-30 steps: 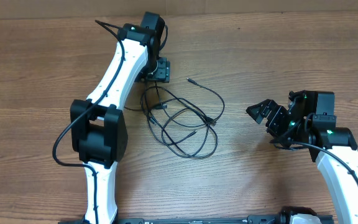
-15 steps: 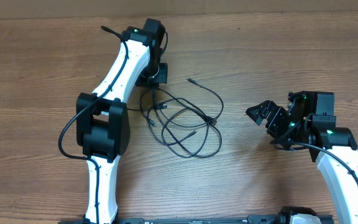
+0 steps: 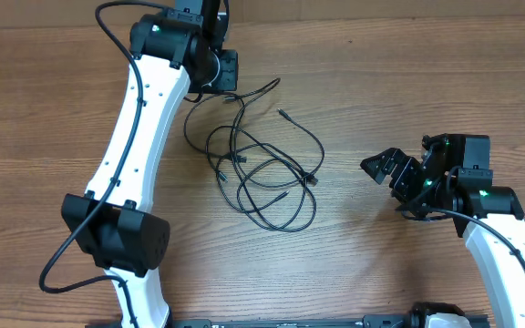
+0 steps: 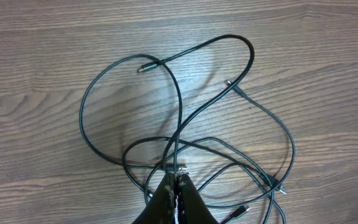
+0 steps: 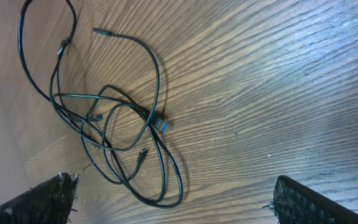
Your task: Untangle cables
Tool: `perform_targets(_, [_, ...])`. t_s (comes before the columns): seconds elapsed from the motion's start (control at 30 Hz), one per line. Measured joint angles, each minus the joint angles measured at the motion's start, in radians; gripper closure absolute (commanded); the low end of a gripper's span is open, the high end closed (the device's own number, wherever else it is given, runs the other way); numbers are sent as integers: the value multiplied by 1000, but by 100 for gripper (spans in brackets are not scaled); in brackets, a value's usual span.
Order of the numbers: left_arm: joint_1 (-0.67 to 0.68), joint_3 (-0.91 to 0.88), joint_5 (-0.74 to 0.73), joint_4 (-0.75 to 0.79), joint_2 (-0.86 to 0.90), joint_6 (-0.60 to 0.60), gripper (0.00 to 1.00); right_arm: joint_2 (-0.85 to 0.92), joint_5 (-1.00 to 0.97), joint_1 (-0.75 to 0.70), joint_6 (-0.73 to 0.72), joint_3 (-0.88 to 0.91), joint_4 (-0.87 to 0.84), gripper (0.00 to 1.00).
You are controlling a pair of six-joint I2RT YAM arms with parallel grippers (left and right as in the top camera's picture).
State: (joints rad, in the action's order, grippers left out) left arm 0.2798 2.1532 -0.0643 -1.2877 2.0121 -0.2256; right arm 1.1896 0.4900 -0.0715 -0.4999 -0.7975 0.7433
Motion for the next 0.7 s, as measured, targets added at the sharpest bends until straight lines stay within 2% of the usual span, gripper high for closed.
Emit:
perform_targets(0.27, [8,0,0,2,16,60,24,0,0,0,0,0,5,0])
perform_targets(0.37, [37,0,0,11,79,118,16,0,-1,0,2,0,6,0])
perform_targets(0.5, [80,-2,-1,28,206,183,15,0,-1,0,3,0,5,0])
perform_targets(0.67, [103,-6,-3,82,320,211,22,0,-11,0,3,0,5,0])
perform_targets(0.7, [105,-6,-3,86,324,211,36,0,-12,0,3,0,5,0])
